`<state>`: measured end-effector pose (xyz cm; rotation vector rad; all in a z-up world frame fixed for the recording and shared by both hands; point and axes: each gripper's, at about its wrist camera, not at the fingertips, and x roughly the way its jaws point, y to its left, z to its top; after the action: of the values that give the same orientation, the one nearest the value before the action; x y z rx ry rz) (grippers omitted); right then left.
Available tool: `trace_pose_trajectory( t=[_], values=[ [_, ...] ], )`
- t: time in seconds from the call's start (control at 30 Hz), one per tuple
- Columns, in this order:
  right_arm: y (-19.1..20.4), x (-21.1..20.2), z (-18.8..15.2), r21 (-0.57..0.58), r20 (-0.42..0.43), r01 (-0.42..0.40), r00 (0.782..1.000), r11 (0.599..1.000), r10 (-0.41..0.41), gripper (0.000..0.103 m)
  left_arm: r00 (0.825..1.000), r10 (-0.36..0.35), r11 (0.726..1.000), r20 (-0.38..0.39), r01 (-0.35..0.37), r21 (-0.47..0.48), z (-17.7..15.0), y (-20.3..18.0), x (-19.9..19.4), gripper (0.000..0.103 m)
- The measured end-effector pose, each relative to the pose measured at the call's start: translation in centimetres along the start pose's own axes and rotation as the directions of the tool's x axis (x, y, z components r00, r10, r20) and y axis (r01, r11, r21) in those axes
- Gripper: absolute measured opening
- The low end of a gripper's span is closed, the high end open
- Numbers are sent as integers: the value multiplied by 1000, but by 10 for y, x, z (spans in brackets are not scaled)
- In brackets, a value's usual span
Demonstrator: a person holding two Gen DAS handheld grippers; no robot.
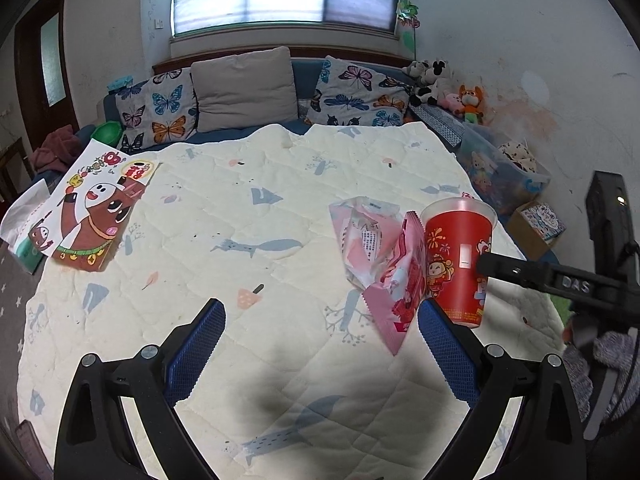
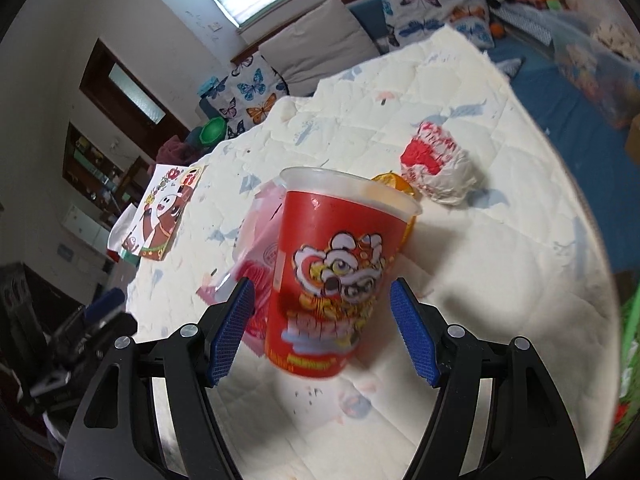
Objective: Collect trash
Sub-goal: 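Grasp the red Pizza snack cup with the right gripper and lift it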
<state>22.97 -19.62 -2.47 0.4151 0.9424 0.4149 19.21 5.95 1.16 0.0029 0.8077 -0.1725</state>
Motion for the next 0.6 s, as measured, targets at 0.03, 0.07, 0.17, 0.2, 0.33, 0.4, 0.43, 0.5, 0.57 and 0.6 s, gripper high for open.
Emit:
trace_pose_trajectory(
  t=[0.03, 0.07, 0.17, 0.2, 0.33, 0.4, 0.43, 0.5, 0.57, 0.6],
  values=[
    [-1, 5, 1, 10, -7, 5, 1000, 1000, -5, 70, 1000, -1, 1000, -2, 1, 3, 0, -1, 2, 94],
    [-2, 8, 2, 17, -12, 9, 1000, 1000, -9, 70, 1000, -1, 1000, -3, 1, 5, 1, -1, 3, 94],
    [-9, 18, 4, 54, -28, -14, 999, 998, 16, 71, 1000, -4, 1000, -8, 4, 8, 1, -2, 8, 94],
    [-11, 20, 5, 74, -33, -30, 999, 997, 32, 71, 1000, -4, 1000, -11, 4, 8, 1, -2, 9, 94],
    [-16, 28, 8, 116, -49, -72, 996, 991, 78, 72, 1000, -2, 1000, -22, 2, 9, 0, -4, 15, 94],
    [-15, 29, 8, 116, -46, -76, 996, 990, 82, 72, 1000, -4, 1000, -25, 4, 7, -1, -4, 17, 94],
    [-15, 29, 8, 112, -47, -76, 996, 991, 81, 72, 1000, -3, 1000, -26, 3, 8, -1, -4, 17, 94],
    [-15, 29, 7, 113, -50, -80, 995, 990, 86, 72, 1000, -2, 1000, -27, 3, 8, -2, -5, 17, 94],
    [-14, 30, 8, 109, -49, -82, 995, 991, 87, 71, 1000, -4, 1000, -27, 4, 7, -2, -5, 18, 94],
    [-15, 30, 8, 107, -47, -82, 995, 991, 88, 71, 1000, -5, 1000, -27, 5, 7, -2, -5, 18, 94]
  ],
)
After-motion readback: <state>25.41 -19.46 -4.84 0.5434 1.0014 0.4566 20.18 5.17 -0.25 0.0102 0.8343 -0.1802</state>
